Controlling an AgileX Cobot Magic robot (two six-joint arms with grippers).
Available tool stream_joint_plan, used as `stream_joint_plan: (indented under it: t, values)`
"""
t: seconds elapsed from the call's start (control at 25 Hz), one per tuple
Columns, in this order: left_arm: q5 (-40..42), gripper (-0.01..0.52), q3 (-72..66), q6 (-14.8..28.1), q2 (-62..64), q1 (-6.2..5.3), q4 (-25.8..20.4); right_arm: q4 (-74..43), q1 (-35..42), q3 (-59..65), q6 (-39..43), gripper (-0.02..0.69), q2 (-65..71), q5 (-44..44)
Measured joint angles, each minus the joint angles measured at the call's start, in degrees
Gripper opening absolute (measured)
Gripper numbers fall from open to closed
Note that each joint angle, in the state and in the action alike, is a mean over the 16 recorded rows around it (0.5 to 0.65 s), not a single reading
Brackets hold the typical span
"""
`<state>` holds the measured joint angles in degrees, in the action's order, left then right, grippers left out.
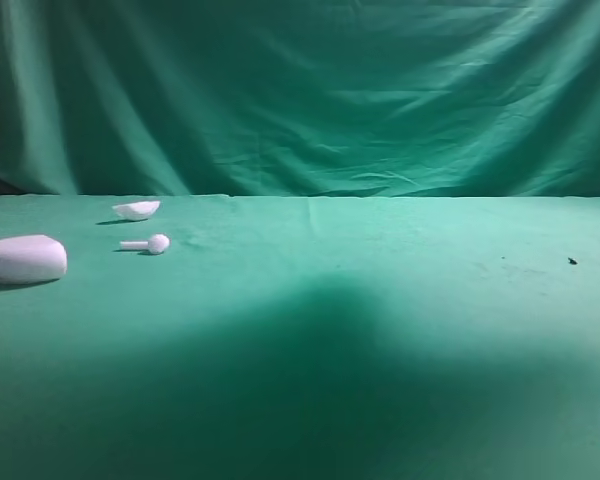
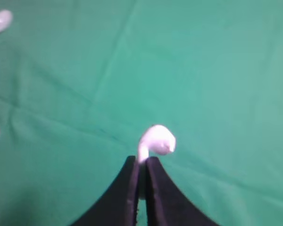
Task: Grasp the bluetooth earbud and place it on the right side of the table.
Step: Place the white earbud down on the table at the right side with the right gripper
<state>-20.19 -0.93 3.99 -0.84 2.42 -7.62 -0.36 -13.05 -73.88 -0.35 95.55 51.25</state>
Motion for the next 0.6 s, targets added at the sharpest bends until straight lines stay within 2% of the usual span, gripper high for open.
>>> stream_joint_plan:
  t: [0.2, 0.44, 0.6]
  values:
    - [0.0, 0.0, 0.0, 0.0, 0.0, 0.0, 0.0, 0.7, 1.2, 11.3, 0.3, 0.0, 0.5, -8.6]
    - [0.0, 0.0, 0.0, 0.0, 0.0, 0.0, 0.0, 1.2, 1.3, 16.8, 0.6, 0.006, 3.8, -14.4]
    - [0.0, 0.0, 0.0, 0.0, 0.0, 0.0, 0.0, 1.4, 1.3, 17.4, 0.7, 0.061, 5.7, -15.7]
